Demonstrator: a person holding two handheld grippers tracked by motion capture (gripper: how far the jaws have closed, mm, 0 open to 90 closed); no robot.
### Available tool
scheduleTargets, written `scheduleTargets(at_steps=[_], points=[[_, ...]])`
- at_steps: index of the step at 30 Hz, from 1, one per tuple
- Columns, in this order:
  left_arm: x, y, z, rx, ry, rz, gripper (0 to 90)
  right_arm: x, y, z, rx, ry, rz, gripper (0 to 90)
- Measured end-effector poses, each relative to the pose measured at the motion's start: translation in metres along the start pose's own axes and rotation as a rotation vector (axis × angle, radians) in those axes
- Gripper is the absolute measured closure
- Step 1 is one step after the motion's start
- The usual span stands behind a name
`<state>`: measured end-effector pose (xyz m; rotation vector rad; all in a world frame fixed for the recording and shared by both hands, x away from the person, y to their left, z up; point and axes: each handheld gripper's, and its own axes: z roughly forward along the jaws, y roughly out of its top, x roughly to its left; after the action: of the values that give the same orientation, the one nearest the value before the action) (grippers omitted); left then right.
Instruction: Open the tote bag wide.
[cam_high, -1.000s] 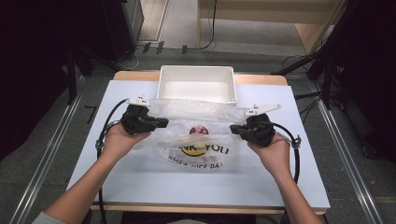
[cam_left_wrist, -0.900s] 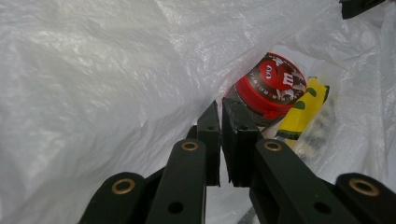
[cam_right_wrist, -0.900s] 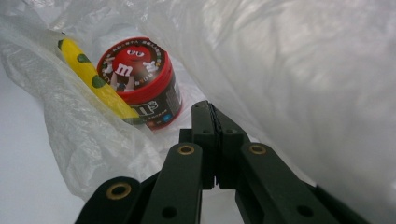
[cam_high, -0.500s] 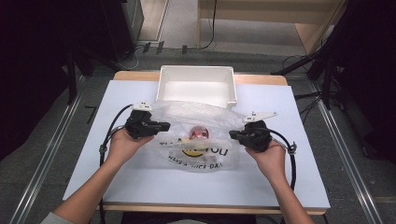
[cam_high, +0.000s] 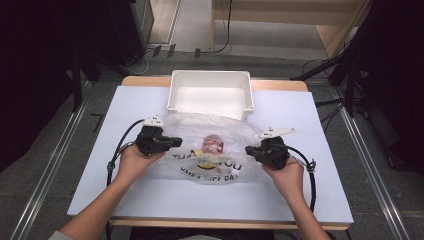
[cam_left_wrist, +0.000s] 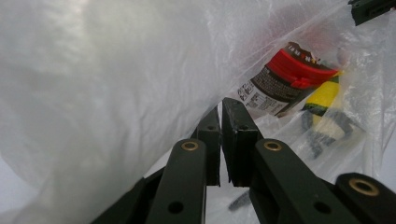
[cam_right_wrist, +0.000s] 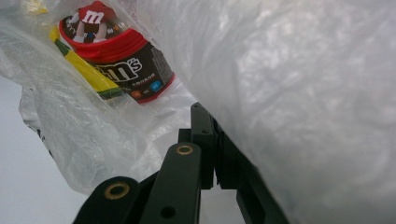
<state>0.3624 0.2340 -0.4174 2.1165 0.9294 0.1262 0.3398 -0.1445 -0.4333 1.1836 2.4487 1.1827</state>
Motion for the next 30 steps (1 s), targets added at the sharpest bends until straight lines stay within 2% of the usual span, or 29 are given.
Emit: scheduleTargets(at_steps=[4, 8, 11, 16, 21, 30], points=[[0.002, -0.009, 0.007, 0.021, 0.001, -0.012, 87.5, 0.000, -0.004, 0.005, 0.010, -0.004, 0.004, 89.4], [0.002, -0.011, 0.011, 0.027, 0.006, -0.011, 87.5, -0.001, -0.005, 0.009, 0.014, -0.012, 0.006, 89.4], [0.004, -0.011, 0.015, 0.013, 0.013, -0.013, 87.4, -0.002, -0.005, 0.012, 0.012, -0.017, 0.003, 89.4], [0.013, -0.009, 0.022, 0.008, 0.043, -0.025, 87.3, -0.009, 0.000, 0.020, -0.001, -0.036, 0.017, 89.4], [0.025, -0.010, 0.027, 0.016, 0.072, -0.049, 87.2, -0.016, 0.001, 0.033, 0.021, -0.061, 0.022, 89.4], [0.033, -0.014, 0.030, 0.044, 0.075, -0.072, 87.2, -0.025, -0.002, 0.039, 0.046, -0.076, 0.038, 89.4]])
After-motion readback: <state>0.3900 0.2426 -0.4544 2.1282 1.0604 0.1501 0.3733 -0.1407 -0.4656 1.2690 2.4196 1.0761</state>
